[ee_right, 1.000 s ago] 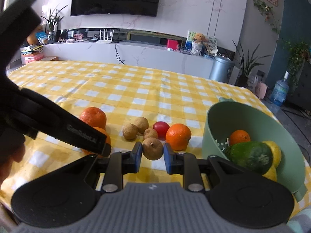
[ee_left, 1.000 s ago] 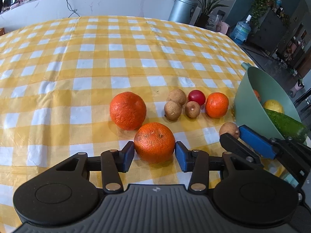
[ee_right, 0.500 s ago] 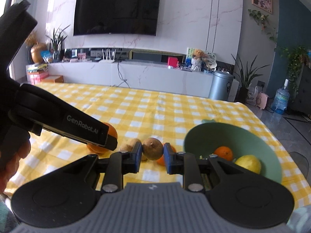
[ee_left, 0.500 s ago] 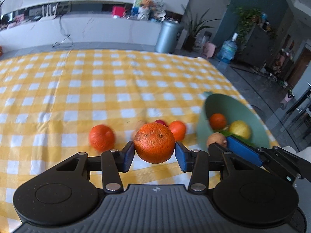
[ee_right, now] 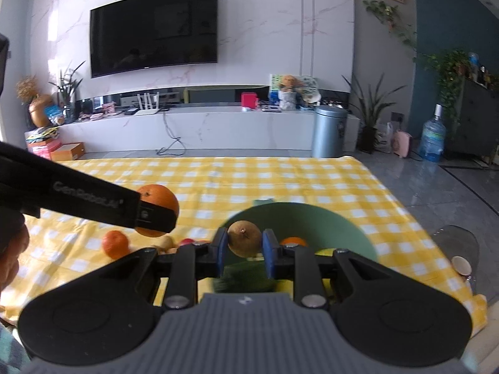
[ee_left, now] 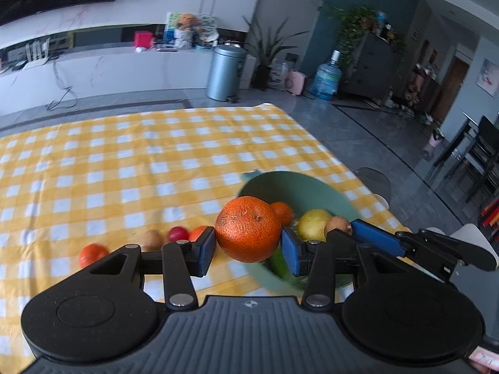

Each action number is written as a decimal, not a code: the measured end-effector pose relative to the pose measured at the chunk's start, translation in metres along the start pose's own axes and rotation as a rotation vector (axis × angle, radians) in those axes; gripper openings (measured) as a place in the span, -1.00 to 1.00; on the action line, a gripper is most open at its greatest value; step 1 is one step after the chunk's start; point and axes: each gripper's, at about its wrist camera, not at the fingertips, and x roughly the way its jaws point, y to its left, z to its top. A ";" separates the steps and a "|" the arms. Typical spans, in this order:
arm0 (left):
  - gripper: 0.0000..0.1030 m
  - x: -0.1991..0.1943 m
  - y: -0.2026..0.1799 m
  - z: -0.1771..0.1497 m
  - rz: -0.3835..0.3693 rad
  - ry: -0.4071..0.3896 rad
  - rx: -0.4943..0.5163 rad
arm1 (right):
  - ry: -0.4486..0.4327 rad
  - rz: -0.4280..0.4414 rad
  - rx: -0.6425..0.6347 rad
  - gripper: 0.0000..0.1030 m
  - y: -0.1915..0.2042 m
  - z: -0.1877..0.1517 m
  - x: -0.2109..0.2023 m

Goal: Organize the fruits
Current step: 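Carry the tangerine with the left gripper while the right gripper carries the kiwi over the colander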

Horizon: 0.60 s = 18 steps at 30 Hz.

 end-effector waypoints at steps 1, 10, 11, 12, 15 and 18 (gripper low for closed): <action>-0.01 0.003 -0.006 0.003 -0.006 0.003 0.013 | 0.001 -0.010 0.001 -0.61 -0.006 0.001 0.000; -0.01 0.048 -0.041 0.016 -0.068 0.073 0.079 | 0.083 -0.080 0.030 -0.61 -0.057 0.004 0.017; -0.01 0.053 -0.043 0.016 -0.069 0.081 0.084 | 0.094 -0.079 0.040 -0.61 -0.061 0.003 0.019; -0.01 0.057 -0.044 0.016 -0.069 0.089 0.088 | 0.105 -0.076 0.050 -0.61 -0.065 0.003 0.022; -0.01 0.068 -0.045 0.016 -0.074 0.115 0.093 | 0.148 -0.062 0.082 -0.61 -0.072 0.000 0.033; -0.01 0.077 -0.044 0.015 -0.075 0.138 0.095 | 0.184 -0.058 0.117 -0.61 -0.077 -0.002 0.043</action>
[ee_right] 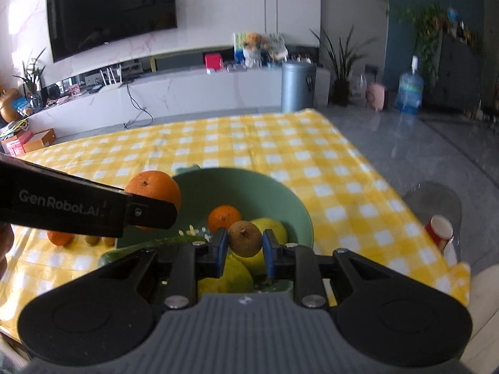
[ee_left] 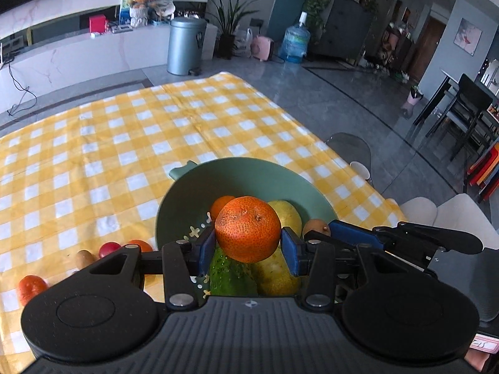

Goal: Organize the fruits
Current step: 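Carry the tangerine with the left gripper while the right gripper carries the kiwi over the colander, then open both grippers to drop the tangerine and kiwi into the colander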

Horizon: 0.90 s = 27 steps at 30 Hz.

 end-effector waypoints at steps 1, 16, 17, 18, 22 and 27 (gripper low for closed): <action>-0.01 0.003 0.001 0.001 -0.001 0.008 -0.001 | 0.009 0.002 0.007 -0.61 0.000 0.001 0.003; -0.01 0.041 0.010 0.000 -0.035 0.082 -0.030 | 0.119 0.002 0.030 -0.61 0.003 0.001 0.032; -0.01 0.043 0.010 0.000 -0.037 0.084 -0.030 | 0.123 0.002 0.031 -0.61 0.003 0.001 0.033; -0.01 0.044 0.011 0.000 -0.038 0.086 -0.030 | 0.129 0.004 0.033 -0.61 0.002 0.001 0.035; -0.01 0.049 0.013 -0.001 -0.048 0.089 -0.033 | 0.137 0.002 0.038 -0.60 0.002 0.001 0.037; 0.00 0.048 0.015 -0.002 -0.055 0.084 -0.047 | 0.154 0.002 0.060 -0.56 -0.001 0.002 0.042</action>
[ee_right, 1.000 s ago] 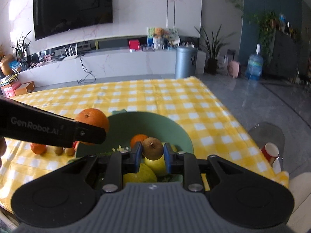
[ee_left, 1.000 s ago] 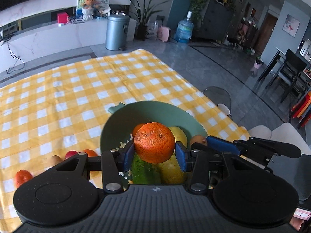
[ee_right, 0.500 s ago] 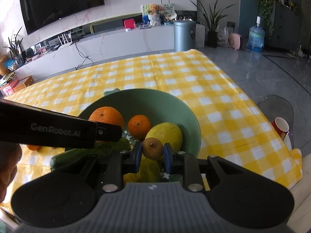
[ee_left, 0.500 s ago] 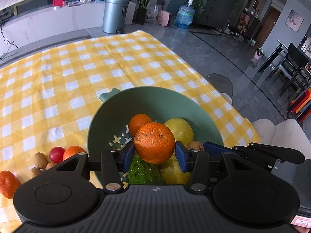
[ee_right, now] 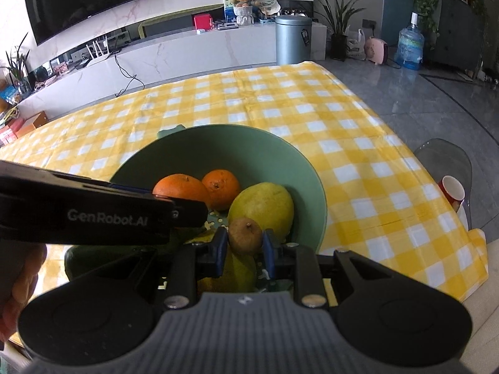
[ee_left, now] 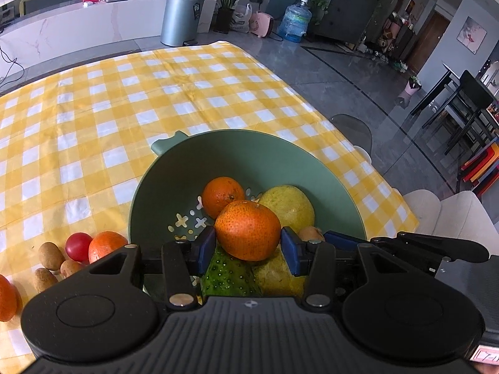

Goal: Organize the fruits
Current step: 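Open both grippers to drop the tangerine and kiwi into the colander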

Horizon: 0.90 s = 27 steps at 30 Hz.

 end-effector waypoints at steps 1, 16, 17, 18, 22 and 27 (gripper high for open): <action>0.00 -0.001 0.001 0.000 -0.002 0.001 -0.003 | 0.000 0.004 0.010 -0.56 -0.001 0.000 0.000; 0.18 -0.042 -0.009 -0.006 0.022 -0.068 0.015 | -0.102 0.004 0.022 0.13 -0.001 -0.005 -0.020; 0.18 -0.046 -0.010 -0.006 0.028 -0.071 0.020 | -0.112 0.010 0.027 0.18 -0.002 -0.005 -0.022; 0.19 -0.051 -0.011 -0.007 0.035 -0.077 0.025 | -0.126 0.018 0.031 0.21 -0.003 -0.006 -0.025; 0.19 -0.070 -0.012 -0.012 0.066 -0.106 0.040 | -0.169 0.039 0.031 0.33 -0.003 -0.006 -0.033; 0.19 -0.091 -0.011 -0.018 0.113 -0.137 0.090 | -0.218 0.058 0.023 0.47 -0.001 -0.008 -0.045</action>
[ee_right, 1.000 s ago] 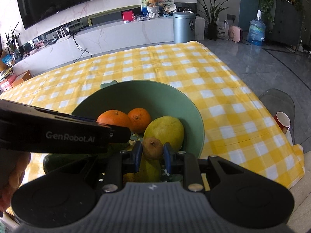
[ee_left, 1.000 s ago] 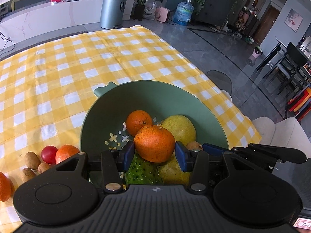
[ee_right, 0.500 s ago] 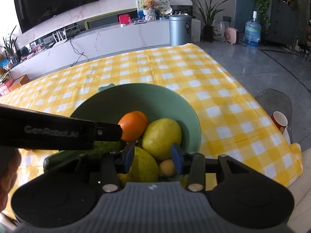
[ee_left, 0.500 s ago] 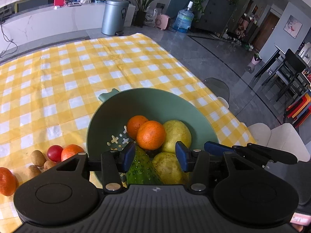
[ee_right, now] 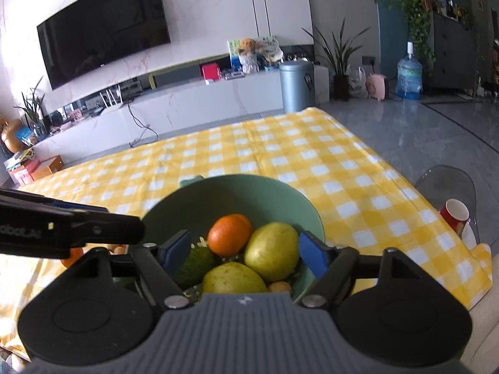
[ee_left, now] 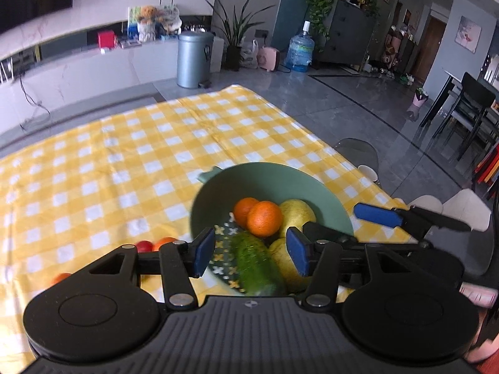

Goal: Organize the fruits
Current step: 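Open both grippers to drop the tangerine and kiwi into the colander, then withdraw both grippers from the colander toward the remaining tangerines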

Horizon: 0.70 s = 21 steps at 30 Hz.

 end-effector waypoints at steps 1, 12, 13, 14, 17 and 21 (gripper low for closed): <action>0.19 -0.003 0.001 -0.001 0.009 -0.004 0.008 | -0.007 0.004 0.000 0.47 0.001 0.000 -0.002; 0.20 -0.023 0.043 -0.018 0.111 -0.009 -0.008 | -0.025 0.100 -0.060 0.49 0.035 0.003 -0.007; 0.20 -0.023 0.049 -0.019 0.117 -0.005 -0.017 | -0.021 0.110 -0.077 0.49 0.041 0.004 -0.005; 0.20 -0.023 0.054 -0.022 0.123 -0.002 -0.027 | -0.020 0.118 -0.095 0.48 0.047 0.004 -0.005; 0.20 -0.027 0.071 -0.029 0.134 0.001 -0.055 | -0.023 0.140 -0.163 0.49 0.064 0.006 -0.003; 0.20 -0.029 0.089 -0.035 0.151 0.004 -0.080 | -0.012 0.164 -0.269 0.48 0.088 0.009 0.004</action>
